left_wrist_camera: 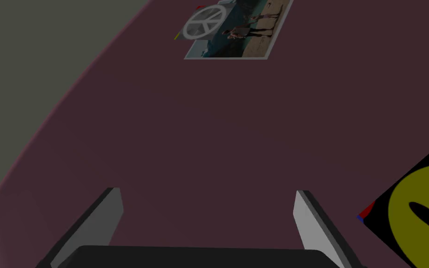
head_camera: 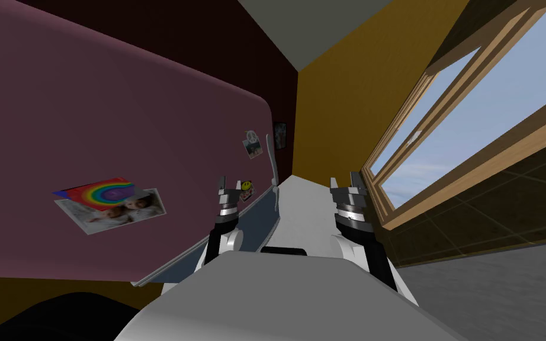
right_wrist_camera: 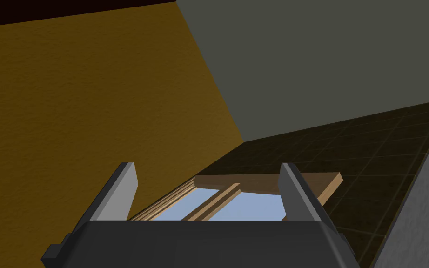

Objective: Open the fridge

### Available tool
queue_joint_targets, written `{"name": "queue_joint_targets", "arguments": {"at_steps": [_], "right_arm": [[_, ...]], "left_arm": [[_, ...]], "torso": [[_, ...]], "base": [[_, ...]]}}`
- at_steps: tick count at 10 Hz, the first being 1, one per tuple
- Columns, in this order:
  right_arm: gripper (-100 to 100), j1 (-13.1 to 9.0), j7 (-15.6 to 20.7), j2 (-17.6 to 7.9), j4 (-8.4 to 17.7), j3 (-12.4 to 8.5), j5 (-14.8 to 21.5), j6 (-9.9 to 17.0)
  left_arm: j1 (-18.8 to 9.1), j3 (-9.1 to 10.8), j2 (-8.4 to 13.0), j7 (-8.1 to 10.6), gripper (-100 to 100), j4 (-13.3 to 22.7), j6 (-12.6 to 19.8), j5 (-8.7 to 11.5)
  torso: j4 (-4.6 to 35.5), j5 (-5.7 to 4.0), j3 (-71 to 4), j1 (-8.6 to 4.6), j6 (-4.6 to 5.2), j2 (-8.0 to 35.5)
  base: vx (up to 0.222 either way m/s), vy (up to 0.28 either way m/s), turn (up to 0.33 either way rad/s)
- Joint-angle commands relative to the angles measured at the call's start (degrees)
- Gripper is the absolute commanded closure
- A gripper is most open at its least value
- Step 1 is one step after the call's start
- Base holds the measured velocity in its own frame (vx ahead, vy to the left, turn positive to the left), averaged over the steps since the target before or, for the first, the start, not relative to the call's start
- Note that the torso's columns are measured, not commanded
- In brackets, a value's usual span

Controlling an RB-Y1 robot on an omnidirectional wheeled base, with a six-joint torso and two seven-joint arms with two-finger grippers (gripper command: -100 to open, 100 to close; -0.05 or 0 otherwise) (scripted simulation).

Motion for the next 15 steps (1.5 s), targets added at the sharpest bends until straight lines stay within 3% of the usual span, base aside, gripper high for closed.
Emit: {"name": "queue_joint_targets", "arguments": {"at_steps": [1,9,10,12,15], "right_arm": [[0,0.0,0.0,0.0,0.0,0.0,0.0,0.0],[0,0.0,0.0,0.0,-0.02,0.0,0.0,-0.01],[0,0.0,0.0,0.0,-0.02,0.0,0.0,-0.01],[0,0.01,0.0,0.0,0.01,0.0,0.0,0.0],[0,0.01,0.0,0.0,0.01,0.0,0.0,0.0]], "left_arm": [[0.0,0.0,0.0,0.0,0,0.0,0.0,0.0],[0.0,0.0,0.0,0.0,0,-0.02,-0.01,0.0],[-0.1,-0.09,1.88,0.04,-100,-0.1,0.84,-0.21],[-0.32,-0.28,4.19,0.14,-100,-0.29,2.8,-0.7],[-0.63,-0.55,6.01,0.28,-100,-0.51,5.47,-1.36]], "torso": [[2.35,0.0,-4.67,0.0,0.0,2.32],[35.37,0.0,-70.73,0.0,0.0,35.39],[39.6,0.0,-79.19,0.0,0.0,39.62],[42.03,0.0,-84.3,-0.02,0.0,42.01],[42.27,0.0,-84.58,-0.01,0.0,42.26]], "base": [[0.0,0.0,0.0],[0.0,0.0,0.0],[0.022,-0.005,-0.045],[0.039,-0.014,-0.074],[0.053,-0.022,-0.075]]}}
